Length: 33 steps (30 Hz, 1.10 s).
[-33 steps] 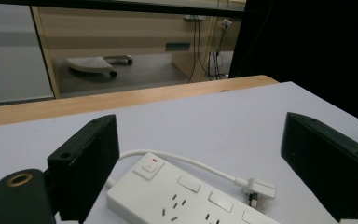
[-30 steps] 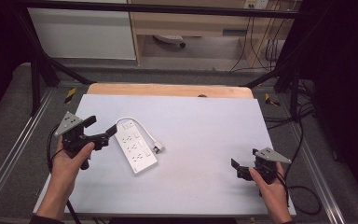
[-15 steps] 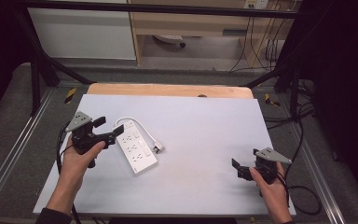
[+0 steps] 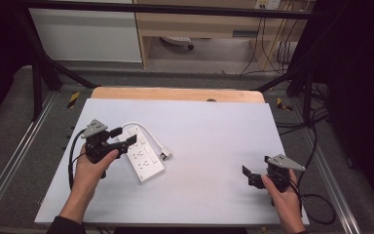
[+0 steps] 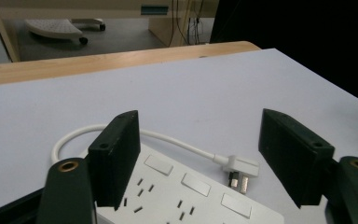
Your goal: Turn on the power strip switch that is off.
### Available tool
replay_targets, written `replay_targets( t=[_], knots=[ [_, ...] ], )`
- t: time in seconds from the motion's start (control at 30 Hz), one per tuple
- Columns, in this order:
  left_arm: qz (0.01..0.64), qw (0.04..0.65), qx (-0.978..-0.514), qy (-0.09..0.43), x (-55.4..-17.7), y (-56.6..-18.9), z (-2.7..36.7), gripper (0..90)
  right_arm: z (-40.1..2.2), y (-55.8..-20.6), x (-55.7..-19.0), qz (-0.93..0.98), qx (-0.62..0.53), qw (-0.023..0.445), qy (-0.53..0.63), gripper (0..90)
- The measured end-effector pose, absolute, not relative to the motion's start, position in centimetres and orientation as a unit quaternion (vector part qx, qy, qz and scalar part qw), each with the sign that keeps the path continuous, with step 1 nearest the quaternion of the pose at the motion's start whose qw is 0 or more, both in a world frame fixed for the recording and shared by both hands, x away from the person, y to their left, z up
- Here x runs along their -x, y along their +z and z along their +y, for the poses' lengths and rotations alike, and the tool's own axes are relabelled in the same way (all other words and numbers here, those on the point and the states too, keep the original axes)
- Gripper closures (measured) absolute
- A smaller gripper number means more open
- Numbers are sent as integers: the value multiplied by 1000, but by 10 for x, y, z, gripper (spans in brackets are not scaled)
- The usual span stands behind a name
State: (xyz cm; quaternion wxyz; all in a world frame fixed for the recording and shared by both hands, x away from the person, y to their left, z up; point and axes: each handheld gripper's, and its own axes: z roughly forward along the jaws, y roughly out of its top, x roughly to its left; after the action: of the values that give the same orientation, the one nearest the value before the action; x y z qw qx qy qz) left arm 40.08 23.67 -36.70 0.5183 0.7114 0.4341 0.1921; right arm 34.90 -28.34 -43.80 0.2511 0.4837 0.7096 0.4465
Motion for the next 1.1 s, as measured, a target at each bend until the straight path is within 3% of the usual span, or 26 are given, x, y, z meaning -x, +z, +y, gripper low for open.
replay_targets(
  t=[0.47, 1.1],
  knots=[
    [432, 514, -715, 194, -400, -377, 228, 453, -285, -438, -350, 711, -484, 253, 443, 26],
    [432, 509, -727, 160, -405, -393, 226, 569, -286, -438, -350, 709, -487, 254, 443, 27]
  ],
)
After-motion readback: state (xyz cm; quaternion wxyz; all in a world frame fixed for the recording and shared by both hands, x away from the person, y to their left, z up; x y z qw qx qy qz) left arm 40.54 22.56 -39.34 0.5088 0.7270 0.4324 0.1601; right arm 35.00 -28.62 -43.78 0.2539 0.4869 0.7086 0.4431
